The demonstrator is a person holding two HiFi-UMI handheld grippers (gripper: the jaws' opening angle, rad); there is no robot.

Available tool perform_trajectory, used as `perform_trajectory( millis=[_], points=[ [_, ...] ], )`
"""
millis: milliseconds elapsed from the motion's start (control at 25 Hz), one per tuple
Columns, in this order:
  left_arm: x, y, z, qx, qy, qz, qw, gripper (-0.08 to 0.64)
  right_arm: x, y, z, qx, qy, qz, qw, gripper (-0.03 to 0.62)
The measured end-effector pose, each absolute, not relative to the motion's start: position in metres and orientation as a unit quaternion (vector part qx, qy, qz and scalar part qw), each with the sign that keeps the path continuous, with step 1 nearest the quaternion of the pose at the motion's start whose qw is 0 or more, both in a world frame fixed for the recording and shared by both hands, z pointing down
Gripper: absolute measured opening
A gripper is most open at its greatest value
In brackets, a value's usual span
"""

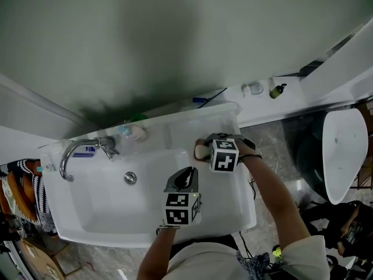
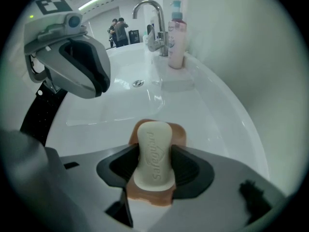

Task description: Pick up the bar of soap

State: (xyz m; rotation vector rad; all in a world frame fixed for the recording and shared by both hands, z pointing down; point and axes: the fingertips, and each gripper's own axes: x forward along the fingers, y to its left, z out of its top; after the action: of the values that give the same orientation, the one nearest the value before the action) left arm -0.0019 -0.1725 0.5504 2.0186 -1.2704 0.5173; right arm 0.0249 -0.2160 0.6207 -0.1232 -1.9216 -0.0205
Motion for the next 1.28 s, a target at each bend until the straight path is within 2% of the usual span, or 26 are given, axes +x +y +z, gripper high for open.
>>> perform_trajectory(
  millis=[640,1280],
  points=[
    [0.002,-0.170,0.562,0.773,-0.478,0.216,0.356,0.037,0.021,-0.218,0.622,-0.048,-0.814,0.002,0.579,0.215],
    [0.004,-0.161,0.553,0.780,-0.470,0.223,0.348,0.037,0.021,-0.221,0.618,0.000,-0.841,0.041,0.539,0.214]
  ],
)
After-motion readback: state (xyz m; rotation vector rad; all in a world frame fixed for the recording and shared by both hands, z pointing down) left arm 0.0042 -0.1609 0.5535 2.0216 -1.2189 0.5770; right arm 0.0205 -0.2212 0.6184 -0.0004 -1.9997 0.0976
